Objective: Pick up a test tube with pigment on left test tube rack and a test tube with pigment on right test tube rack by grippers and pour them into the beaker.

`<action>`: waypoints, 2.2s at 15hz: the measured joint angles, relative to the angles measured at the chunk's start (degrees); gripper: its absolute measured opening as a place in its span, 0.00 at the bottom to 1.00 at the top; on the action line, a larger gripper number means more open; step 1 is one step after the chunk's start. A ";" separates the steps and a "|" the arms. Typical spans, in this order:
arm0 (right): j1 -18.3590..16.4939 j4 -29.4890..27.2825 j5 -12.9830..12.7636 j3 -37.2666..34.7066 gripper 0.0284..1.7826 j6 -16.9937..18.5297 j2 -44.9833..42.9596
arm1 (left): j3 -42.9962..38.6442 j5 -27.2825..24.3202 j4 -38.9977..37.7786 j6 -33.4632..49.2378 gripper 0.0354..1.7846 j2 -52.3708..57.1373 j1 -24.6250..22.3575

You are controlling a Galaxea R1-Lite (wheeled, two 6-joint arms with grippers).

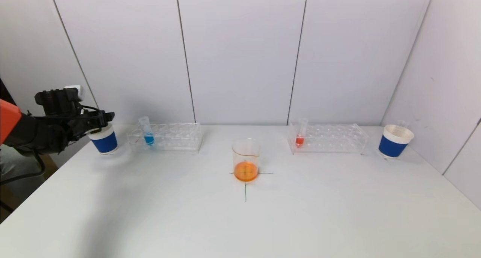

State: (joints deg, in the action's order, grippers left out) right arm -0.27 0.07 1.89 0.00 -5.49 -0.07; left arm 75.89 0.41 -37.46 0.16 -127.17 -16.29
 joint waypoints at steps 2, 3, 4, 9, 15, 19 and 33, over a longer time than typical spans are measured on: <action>0.00 0.00 0.01 0.00 0.99 0.00 0.00 | -0.21 -0.26 0.00 0.00 0.98 0.09 -0.11; 0.00 0.00 0.01 0.00 0.99 0.00 0.00 | -0.23 -0.41 -0.05 0.06 0.99 0.22 -0.16; 0.00 0.00 0.01 0.00 0.99 0.00 0.00 | -0.30 -0.49 -0.07 0.09 0.99 0.40 -0.16; 0.00 0.00 0.01 0.00 0.99 0.00 0.00 | -2.62 -4.79 -0.11 0.78 0.99 4.27 0.11; 0.00 0.00 0.01 0.00 0.99 0.00 0.00 | -11.42 -5.51 -0.18 1.32 0.99 15.40 4.57; 0.00 0.00 0.01 0.00 0.99 0.00 0.00 | -19.58 -5.62 -0.07 2.97 0.99 26.59 9.44; 0.00 0.00 0.01 0.00 0.99 0.01 0.00 | -44.86 -5.21 11.09 2.79 0.99 68.68 16.51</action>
State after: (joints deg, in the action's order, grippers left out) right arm -0.27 0.07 1.90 0.00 -5.47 -0.07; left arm 31.03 -4.79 -26.37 2.95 -58.49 0.22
